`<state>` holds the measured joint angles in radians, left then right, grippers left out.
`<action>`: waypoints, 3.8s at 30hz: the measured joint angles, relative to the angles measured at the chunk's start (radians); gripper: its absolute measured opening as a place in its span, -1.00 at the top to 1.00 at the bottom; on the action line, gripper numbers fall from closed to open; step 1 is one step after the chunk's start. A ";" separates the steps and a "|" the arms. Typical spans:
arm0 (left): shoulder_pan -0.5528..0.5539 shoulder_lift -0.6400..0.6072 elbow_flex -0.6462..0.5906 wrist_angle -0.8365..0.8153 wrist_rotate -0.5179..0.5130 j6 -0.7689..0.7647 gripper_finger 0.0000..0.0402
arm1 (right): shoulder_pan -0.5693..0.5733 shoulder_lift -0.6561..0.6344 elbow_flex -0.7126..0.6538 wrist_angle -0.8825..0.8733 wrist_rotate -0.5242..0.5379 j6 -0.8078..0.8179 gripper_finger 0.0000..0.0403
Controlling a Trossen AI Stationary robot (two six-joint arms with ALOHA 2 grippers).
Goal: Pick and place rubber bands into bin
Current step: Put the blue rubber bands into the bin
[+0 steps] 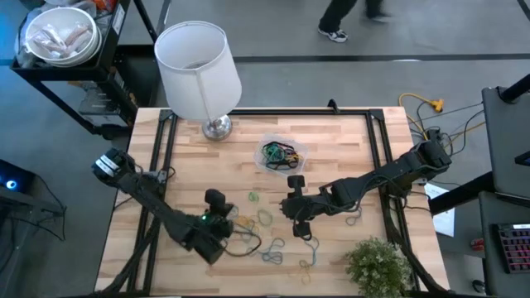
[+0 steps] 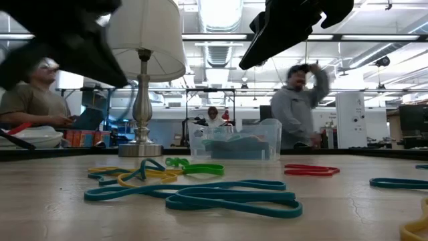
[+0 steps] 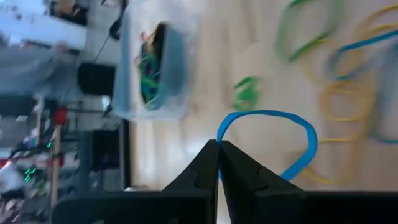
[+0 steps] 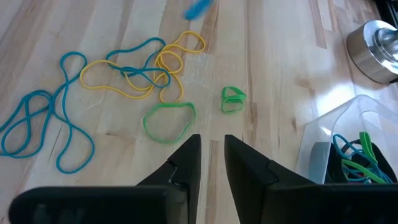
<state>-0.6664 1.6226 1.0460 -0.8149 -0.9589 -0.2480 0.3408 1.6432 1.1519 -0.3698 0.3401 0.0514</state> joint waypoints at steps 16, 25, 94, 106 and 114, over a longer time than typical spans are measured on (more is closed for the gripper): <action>0.403 0.000 -0.005 0.558 0.080 0.676 1.00 | 0.002 0.000 0.002 -0.120 0.001 0.072 0.71; 0.634 0.000 -0.005 0.856 0.355 0.831 1.00 | 0.009 -0.011 0.003 -0.156 0.001 0.114 0.71; 0.309 -0.789 -0.574 0.860 0.585 0.620 0.43 | 0.028 -0.017 -0.075 -0.730 -0.314 0.819 0.72; 0.306 -0.778 -0.572 0.864 0.587 0.621 0.43 | 0.027 -0.017 -0.179 -0.727 -0.349 1.002 0.70; 0.306 -0.761 -0.569 0.905 0.587 0.631 0.43 | 0.027 -0.017 -0.231 -0.715 -0.349 1.086 0.49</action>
<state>-0.3603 0.8614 0.4767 0.0903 -0.3721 0.3828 0.3683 1.6260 0.9210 -1.0848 -0.0090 1.1374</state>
